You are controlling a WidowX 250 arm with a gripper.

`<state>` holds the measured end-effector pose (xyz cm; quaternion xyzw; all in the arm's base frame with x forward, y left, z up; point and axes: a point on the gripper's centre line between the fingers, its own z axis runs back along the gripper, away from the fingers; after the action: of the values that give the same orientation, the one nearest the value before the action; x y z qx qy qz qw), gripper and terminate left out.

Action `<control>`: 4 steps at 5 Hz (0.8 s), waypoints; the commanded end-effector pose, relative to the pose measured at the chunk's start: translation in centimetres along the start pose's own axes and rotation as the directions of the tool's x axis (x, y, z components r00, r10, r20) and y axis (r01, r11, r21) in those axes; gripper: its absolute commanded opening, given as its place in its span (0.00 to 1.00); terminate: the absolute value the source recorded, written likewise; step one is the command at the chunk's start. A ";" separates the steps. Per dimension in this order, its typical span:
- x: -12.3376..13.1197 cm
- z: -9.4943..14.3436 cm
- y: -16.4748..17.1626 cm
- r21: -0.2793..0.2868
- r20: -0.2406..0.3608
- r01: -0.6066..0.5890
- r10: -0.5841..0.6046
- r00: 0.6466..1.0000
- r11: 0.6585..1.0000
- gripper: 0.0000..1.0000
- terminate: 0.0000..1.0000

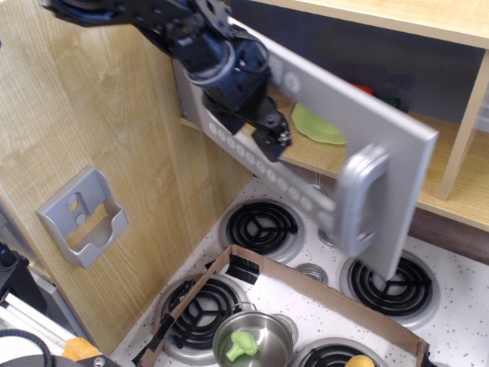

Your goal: Close microwave

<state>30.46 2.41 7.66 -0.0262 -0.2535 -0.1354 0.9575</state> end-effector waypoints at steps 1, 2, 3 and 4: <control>3.6 -0.5 -0.4 0.003 0.064 0.063 -0.063 0.996 0.998 1.00 0.00; 4.2 -0.5 -0.7 0.002 0.056 0.074 -0.074 0.996 0.997 1.00 0.00; 4.6 -0.6 -0.9 -0.001 0.051 0.087 -0.087 0.995 0.996 1.00 0.00; 5.5 -0.6 -0.9 -0.005 0.044 0.110 -0.110 0.993 0.994 1.00 0.00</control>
<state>34.36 0.53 7.80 -0.0244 -0.2523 -0.1884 0.9488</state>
